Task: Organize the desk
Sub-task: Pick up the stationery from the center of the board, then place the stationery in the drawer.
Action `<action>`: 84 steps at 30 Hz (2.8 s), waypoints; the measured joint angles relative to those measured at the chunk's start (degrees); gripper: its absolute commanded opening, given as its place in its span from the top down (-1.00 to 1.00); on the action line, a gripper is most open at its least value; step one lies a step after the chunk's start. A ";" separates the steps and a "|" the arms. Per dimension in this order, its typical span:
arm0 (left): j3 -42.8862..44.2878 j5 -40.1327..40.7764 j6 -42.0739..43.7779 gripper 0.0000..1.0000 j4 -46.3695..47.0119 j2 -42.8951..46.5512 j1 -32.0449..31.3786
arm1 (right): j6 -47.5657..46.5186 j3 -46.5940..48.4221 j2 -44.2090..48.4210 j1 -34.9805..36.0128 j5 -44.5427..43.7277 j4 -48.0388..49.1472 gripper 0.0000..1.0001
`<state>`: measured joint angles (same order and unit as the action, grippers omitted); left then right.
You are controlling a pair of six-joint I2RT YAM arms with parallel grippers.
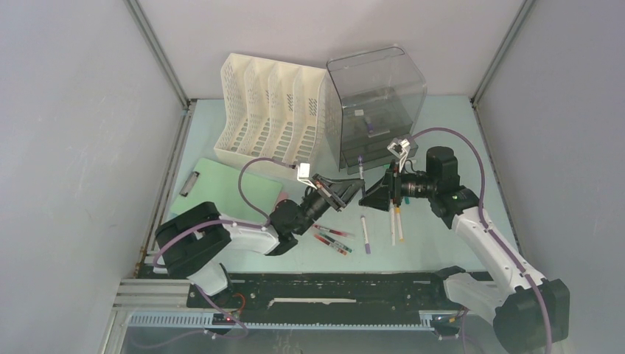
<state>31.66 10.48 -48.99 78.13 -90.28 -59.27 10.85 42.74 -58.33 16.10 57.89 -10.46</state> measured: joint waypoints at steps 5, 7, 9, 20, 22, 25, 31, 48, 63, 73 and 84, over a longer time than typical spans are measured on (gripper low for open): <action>0.04 -0.09 -0.02 1.00 0.00 -0.50 -0.09 | 0.00 0.00 0.00 0.07 -0.48 0.11 -0.16; 0.09 -0.13 -0.02 1.00 0.02 -0.57 -0.13 | 0.00 0.00 0.00 0.09 -0.70 0.13 -0.09; 0.09 -0.13 -0.02 1.00 0.13 -0.66 -0.20 | -0.04 0.00 0.00 0.11 -0.87 0.15 -0.05; 0.09 -0.17 -0.02 0.92 0.63 -1.22 -0.63 | -0.22 0.00 0.00 0.11 -1.42 0.48 0.58; 0.09 -0.22 -0.02 0.86 0.68 -1.22 -0.63 | -0.24 0.00 0.00 0.11 -1.53 0.46 0.67; 0.09 -0.31 -0.02 0.61 0.70 -1.22 -0.63 | -0.28 0.00 0.00 0.11 -1.46 0.46 0.85; 0.09 -0.20 0.09 0.15 0.68 -1.22 -0.63 | -0.48 0.00 0.00 0.13 -1.25 0.48 0.97; -8.37 0.37 6.62 -0.72 0.55 6.21 0.59 | -5.42 0.00 1.11 0.13 -1.46 -1.03 1.00; -16.24 -12.44 10.12 -1.00 -3.98 13.20 9.86 | -31.32 3.91 5.70 -3.72 -0.15 -19.61 1.00; -18.73 -16.55 11.65 -1.00 -16.74 19.89 12.55 | -46.10 6.12 7.06 -8.96 -3.85 -28.72 1.00; -18.82 -9.97 18.10 -1.00 -40.63 41.07 12.59 | -60.67 15.32 -0.02 -3.19 -18.58 -29.77 1.00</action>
<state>12.84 0.51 -30.89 37.50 -49.21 -46.68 -49.82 58.06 -58.35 12.91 39.31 -40.23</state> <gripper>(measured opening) 0.996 0.214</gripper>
